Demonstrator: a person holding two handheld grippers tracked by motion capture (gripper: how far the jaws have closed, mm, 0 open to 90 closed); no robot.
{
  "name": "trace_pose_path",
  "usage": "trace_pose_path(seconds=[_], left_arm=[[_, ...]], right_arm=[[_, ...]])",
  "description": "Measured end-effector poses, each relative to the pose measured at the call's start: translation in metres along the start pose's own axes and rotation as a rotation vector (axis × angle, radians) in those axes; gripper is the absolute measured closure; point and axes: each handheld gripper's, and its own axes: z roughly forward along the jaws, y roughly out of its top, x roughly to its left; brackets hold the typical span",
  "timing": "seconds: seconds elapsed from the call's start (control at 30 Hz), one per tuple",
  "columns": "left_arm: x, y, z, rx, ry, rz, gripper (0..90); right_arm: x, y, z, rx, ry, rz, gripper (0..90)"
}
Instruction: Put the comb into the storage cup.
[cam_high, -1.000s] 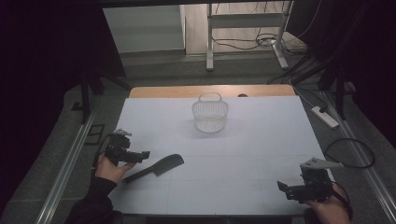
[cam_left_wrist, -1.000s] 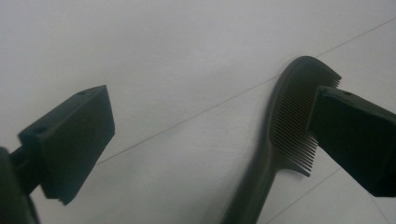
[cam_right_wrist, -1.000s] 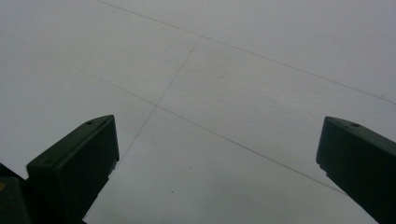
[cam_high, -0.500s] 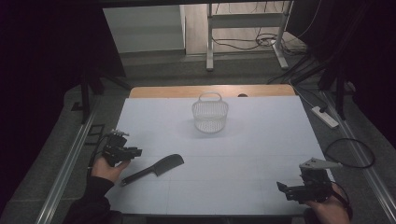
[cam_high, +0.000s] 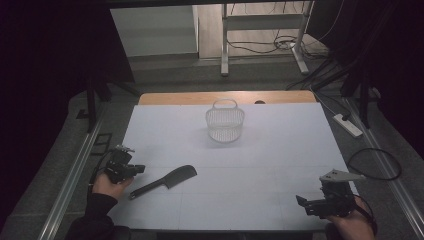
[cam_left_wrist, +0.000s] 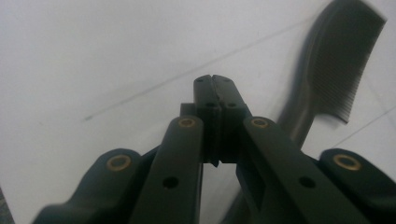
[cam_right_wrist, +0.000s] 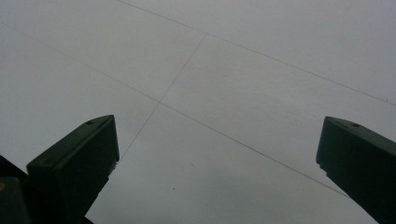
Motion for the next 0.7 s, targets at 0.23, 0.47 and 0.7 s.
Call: trace_pose_path(seconds=[0.23, 0.47, 0.7], left_arm=[[0.002, -0.005, 0.007, 0.040, -0.012, -0.001, 88.5], [0.003, -0.008, 0.014, 0.088, -0.015, 0.008, 88.5], [-0.002, -0.010, 0.012, 0.111, -0.023, 0.020, 88.5]], right_arm=[[0.001, 0.000, 0.000, 0.003, -0.001, -0.007, 0.0], [0.001, 0.000, 0.001, 0.007, -0.001, -0.014, 0.0], [0.002, 0.000, 0.001, 0.010, -0.002, -0.020, 0.0]])
